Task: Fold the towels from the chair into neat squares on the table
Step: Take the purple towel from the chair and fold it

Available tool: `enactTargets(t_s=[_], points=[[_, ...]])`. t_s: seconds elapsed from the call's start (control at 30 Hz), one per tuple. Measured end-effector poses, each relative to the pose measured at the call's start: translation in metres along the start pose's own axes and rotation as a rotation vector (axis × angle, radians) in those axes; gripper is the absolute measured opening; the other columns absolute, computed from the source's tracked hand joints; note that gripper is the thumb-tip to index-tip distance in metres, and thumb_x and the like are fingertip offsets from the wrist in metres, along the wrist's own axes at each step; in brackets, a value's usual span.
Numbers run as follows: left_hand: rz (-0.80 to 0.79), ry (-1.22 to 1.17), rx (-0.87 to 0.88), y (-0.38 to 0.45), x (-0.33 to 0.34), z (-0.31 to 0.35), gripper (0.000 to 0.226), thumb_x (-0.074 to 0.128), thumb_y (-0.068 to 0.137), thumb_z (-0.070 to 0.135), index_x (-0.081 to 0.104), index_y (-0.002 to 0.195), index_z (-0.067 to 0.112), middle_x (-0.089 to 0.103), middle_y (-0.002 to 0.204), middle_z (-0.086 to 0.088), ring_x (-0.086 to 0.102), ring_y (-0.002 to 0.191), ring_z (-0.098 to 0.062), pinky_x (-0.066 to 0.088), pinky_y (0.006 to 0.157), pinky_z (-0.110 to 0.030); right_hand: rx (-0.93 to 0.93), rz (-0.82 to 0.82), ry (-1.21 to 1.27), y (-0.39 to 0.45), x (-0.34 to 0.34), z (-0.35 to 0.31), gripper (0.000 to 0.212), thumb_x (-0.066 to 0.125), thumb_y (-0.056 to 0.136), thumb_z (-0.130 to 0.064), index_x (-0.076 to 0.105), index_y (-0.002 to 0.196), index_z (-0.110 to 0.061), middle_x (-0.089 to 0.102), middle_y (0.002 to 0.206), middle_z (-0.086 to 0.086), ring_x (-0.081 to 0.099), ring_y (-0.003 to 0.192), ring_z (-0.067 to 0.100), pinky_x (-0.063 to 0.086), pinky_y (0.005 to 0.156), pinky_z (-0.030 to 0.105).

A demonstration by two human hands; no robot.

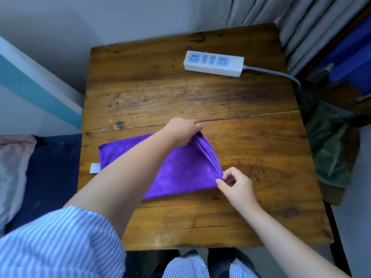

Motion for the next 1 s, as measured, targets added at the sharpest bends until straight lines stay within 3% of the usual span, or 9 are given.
enactTargets(t_s=[0.07, 0.27, 0.4, 0.5, 0.6, 0.8, 0.9, 1.0], points=[[0.017, -0.072, -0.017, -0.008, 0.001, -0.008, 0.032, 0.04, 0.092, 0.011, 0.041, 0.124, 0.012, 0.05, 0.127, -0.007, 0.057, 0.106, -0.033, 0.043, 0.068, -0.036, -0.026, 0.032, 0.019, -0.007, -0.001, -0.007, 0.041, 0.067, 0.073, 0.001, 0.042, 0.056, -0.027, 0.06, 0.069, 0.007, 0.046, 0.061, 0.018, 0.034, 0.055, 0.016], [0.23, -0.414, -0.024, -0.055, -0.018, -0.037, 0.043, 0.049, 0.084, 0.004, 0.042, 0.126, 0.009, 0.053, 0.126, -0.01, 0.056, 0.106, -0.033, 0.045, 0.08, -0.038, -0.14, 0.115, 0.071, -0.032, 0.009, -0.042, 0.045, 0.068, 0.071, 0.007, 0.046, 0.07, -0.033, 0.056, 0.071, -0.016, 0.055, 0.071, -0.015, 0.04, 0.063, 0.004], [0.288, -0.533, -0.155, -0.093, -0.011, -0.078, 0.044, 0.053, 0.08, 0.002, 0.038, 0.121, 0.005, 0.061, 0.106, -0.021, 0.058, 0.095, -0.039, 0.044, 0.073, -0.037, -0.086, 0.063, 0.31, -0.047, 0.043, -0.067, 0.038, 0.065, 0.074, 0.011, 0.051, 0.074, -0.024, 0.059, 0.073, -0.01, 0.059, 0.063, -0.012, 0.045, 0.061, 0.002], [0.303, -0.518, -0.13, -0.122, 0.005, -0.107, 0.049, 0.052, 0.08, -0.002, 0.046, 0.127, 0.008, 0.061, 0.115, -0.017, 0.058, 0.103, -0.034, 0.044, 0.081, -0.033, -0.071, -0.033, 0.388, -0.054, 0.086, -0.087, 0.037, 0.065, 0.074, 0.013, 0.052, 0.072, -0.022, 0.06, 0.072, -0.006, 0.059, 0.059, -0.011, 0.045, 0.06, 0.002], [0.28, -0.411, -0.039, -0.143, 0.027, -0.129, 0.038, 0.048, 0.081, -0.006, 0.062, 0.114, 0.008, 0.054, 0.119, -0.017, 0.057, 0.103, -0.034, 0.044, 0.079, -0.034, -0.07, -0.072, 0.343, -0.06, 0.133, -0.102, 0.039, 0.067, 0.073, 0.01, 0.052, 0.069, -0.026, 0.059, 0.071, -0.01, 0.058, 0.061, -0.015, 0.043, 0.062, 0.0], [0.258, -0.295, -0.002, -0.159, 0.071, -0.169, 0.026, 0.05, 0.081, -0.009, 0.059, 0.103, 0.0, 0.048, 0.124, -0.02, 0.057, 0.097, -0.036, 0.05, 0.075, -0.04, -0.042, -0.086, 0.255, -0.067, 0.214, -0.104, 0.04, 0.069, 0.074, 0.0, 0.049, 0.07, -0.034, 0.057, 0.075, -0.021, 0.055, 0.073, -0.025, 0.042, 0.068, -0.003], [0.244, -0.338, -0.029, -0.159, 0.093, -0.187, 0.032, 0.049, 0.083, -0.006, 0.058, 0.112, 0.002, 0.044, 0.133, -0.02, 0.052, 0.112, -0.035, 0.048, 0.084, -0.039, -0.014, -0.14, 0.242, -0.062, 0.242, -0.099, 0.031, 0.065, 0.078, 0.003, 0.055, 0.085, -0.026, 0.062, 0.083, -0.016, 0.055, 0.078, -0.025, 0.04, 0.074, -0.004], [0.149, -0.371, -0.213, -0.162, 0.117, -0.199, 0.042, 0.046, 0.087, -0.002, 0.047, 0.128, 0.007, 0.039, 0.139, -0.015, 0.047, 0.121, -0.032, 0.046, 0.09, -0.038, -0.018, -0.192, 0.209, -0.063, 0.251, -0.091, 0.03, 0.057, 0.082, 0.007, 0.059, 0.108, -0.007, 0.063, 0.094, -0.006, 0.056, 0.086, -0.019, 0.038, 0.08, -0.005]])
Point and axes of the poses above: each hand's wrist, its own y-axis towards the middle knuckle, its own x-axis out of the palm, z = x × y, the point moved 5 cm from there along y, towards the middle knuckle
